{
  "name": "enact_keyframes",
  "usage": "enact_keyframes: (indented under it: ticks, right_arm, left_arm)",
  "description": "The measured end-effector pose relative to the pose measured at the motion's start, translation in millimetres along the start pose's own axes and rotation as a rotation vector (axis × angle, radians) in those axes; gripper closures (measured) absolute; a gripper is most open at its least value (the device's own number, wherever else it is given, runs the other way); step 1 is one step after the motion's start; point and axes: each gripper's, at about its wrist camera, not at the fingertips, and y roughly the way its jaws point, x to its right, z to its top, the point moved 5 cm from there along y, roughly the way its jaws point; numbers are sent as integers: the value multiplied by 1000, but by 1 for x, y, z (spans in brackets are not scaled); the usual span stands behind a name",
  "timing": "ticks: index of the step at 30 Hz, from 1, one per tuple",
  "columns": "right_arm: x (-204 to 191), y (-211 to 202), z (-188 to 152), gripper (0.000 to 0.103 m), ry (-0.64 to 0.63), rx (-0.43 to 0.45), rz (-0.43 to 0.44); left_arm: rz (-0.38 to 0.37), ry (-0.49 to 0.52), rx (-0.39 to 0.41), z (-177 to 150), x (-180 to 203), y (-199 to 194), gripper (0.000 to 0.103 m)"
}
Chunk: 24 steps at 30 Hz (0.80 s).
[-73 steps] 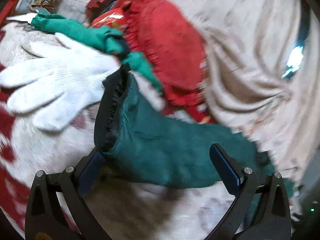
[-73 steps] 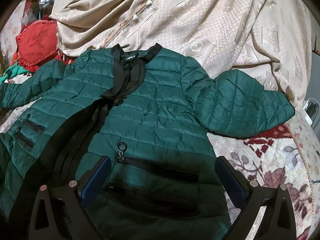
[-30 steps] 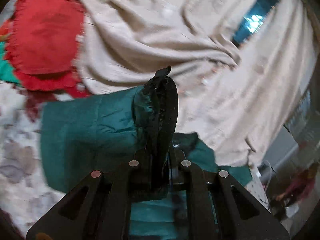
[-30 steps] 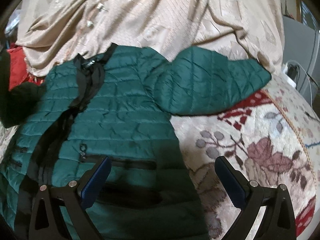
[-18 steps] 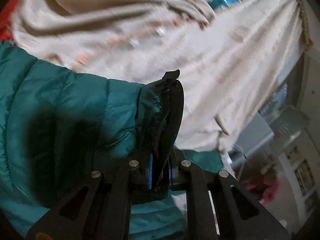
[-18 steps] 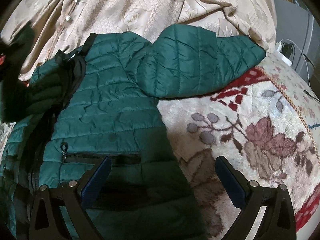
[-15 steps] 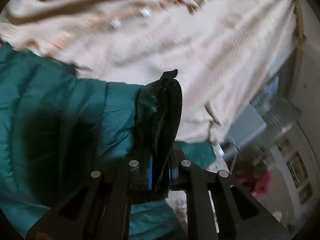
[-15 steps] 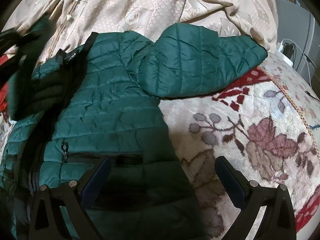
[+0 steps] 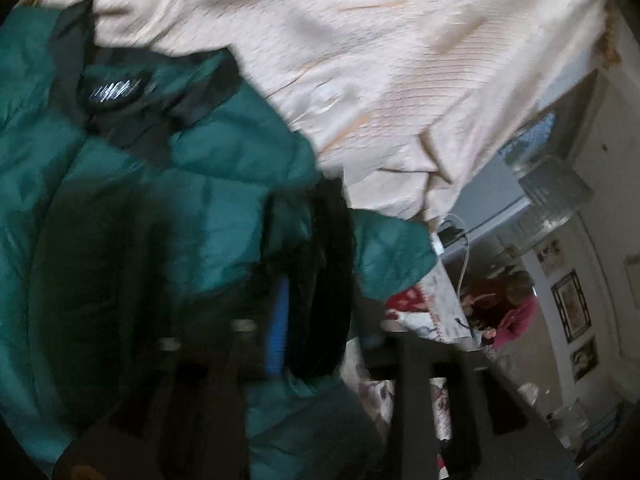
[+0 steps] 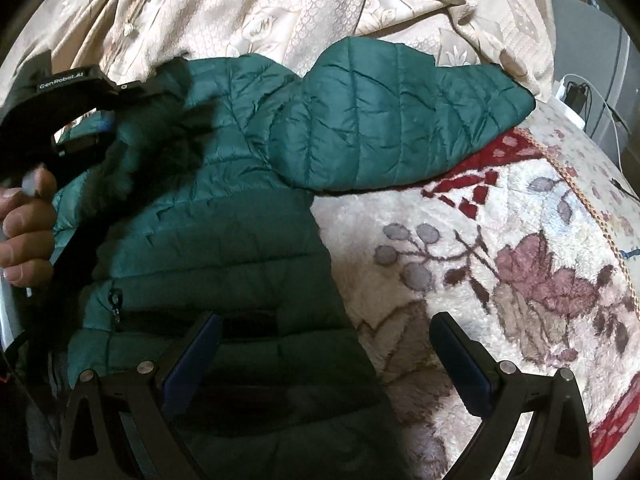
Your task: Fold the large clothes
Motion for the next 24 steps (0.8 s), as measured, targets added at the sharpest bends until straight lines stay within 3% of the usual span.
enact_keyframes:
  ticks: [1,3,5,8,11,14,16,18,19,21,24]
  right_arm:
    - [0,0,0,1,-5,3,-3]
    - [-1,1,1,1,-14,8,-12]
    - [-2,1,2,1,-21,13,-18]
    - [-8,-6,7,1,-44,50,-9]
    - [-21,-13,24,1,-66,91,32]
    - [-46,-16,61,1,-54,111,102]
    - [-68,-14,85,1,-43,106,177]
    - [-103,-3,106,1,-53,78,316]
    - [-118,2,111,1,-66,67,371]
    - [-144,18,119,1,-96,69,446]
    - [-154,55,117,1,-48,7,543]
  left_arm:
    - [1,-19,3,-3,-7,-4,37]
    - [-6,-70,4,-5,-11,-8,27]
    - [-10,-105,-9,-8,-13,-15,27]
    - [54,-75,80,0,-12,-59,27]
    - [290,-9,221,19,-22,-126,27]
    - [500,-48,343,34,-51,-192,27]
    - [617,-72,414,38,-76,-224,27]
    - [700,-127,480,33,-100,-242,27]
    - [736,-143,488,28,-112,-243,27]
    - [813,-186,425,24,-132,-236,27]
    - [817,-197,386,25,-146,-223,27]
